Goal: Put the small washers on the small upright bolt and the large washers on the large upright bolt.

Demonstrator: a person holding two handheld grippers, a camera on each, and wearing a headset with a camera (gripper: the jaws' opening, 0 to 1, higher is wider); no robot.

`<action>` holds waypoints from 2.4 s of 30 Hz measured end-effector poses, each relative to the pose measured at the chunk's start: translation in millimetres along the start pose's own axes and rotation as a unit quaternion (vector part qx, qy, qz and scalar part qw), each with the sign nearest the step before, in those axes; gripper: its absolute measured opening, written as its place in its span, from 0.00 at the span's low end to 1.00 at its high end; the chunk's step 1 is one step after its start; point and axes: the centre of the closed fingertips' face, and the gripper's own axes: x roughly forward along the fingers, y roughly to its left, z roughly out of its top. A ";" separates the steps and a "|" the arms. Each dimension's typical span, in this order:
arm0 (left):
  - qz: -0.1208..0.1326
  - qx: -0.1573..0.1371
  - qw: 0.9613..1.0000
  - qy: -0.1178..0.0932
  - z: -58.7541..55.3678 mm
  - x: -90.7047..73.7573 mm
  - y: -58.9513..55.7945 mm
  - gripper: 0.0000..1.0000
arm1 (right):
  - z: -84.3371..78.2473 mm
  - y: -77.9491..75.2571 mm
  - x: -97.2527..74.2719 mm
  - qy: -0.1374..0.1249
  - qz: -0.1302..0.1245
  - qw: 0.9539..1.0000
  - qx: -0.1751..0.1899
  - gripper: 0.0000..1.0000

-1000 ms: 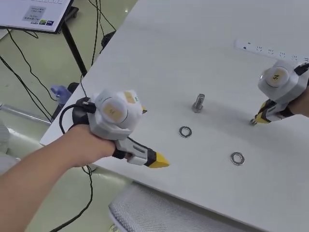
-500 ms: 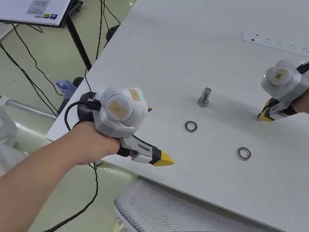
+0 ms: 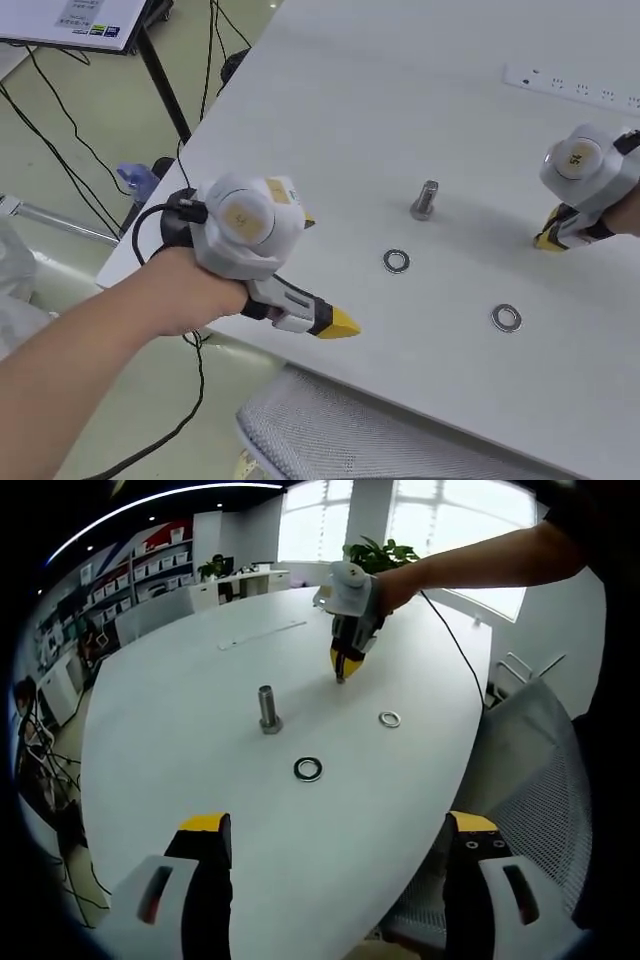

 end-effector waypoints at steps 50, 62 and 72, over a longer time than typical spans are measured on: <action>0.019 0.074 0.997 0.023 0.7 -6.8 -2.2 0.92 | 47.3 30.0 -68.2 -0.090 -0.013 0.995 -0.034 0.30; 0.036 0.068 0.997 0.009 4.5 -8.8 -1.4 0.95 | 39.0 69.9 -61.1 -0.099 0.013 0.994 -0.054 0.34; 0.030 0.070 0.997 0.012 5.2 -7.3 -5.2 0.93 | 24.8 94.1 -53.5 -0.100 0.024 0.993 -0.053 0.35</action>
